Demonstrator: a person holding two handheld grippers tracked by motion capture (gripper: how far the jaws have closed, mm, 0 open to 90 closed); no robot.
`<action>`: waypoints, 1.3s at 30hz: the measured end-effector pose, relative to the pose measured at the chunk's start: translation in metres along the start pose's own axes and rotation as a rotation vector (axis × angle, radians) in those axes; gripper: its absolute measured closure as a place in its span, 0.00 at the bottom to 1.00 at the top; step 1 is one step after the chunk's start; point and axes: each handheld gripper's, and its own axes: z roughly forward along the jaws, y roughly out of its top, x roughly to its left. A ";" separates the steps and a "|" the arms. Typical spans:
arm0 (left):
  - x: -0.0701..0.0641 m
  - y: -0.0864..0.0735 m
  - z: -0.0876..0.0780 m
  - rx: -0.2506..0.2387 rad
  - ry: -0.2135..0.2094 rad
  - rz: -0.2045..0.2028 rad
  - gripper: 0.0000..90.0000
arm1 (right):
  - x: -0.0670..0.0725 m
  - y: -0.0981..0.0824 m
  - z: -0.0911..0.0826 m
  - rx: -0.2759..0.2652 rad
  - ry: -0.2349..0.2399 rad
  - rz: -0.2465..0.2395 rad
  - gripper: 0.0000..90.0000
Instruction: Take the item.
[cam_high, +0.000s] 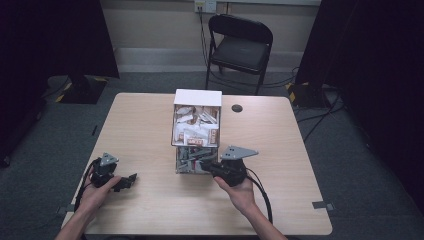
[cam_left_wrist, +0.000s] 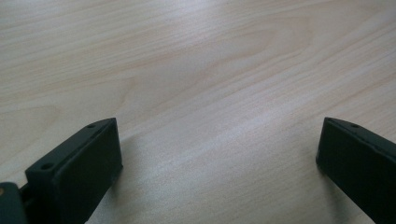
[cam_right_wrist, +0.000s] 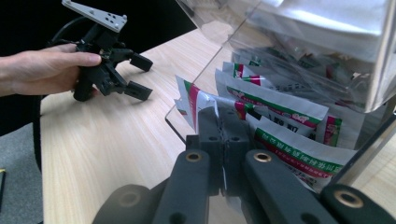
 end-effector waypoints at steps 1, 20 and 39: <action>0.000 0.000 0.000 0.000 0.000 0.000 0.00 | 0.000 0.000 -0.001 -0.002 -0.001 -0.003 1.00; 0.000 0.000 0.000 0.000 0.000 0.000 0.00 | 0.007 0.006 -0.016 -0.035 0.010 0.002 1.00; 0.000 0.000 0.000 0.000 -0.001 0.001 0.00 | -0.001 0.003 -0.039 -0.046 -0.008 0.024 1.00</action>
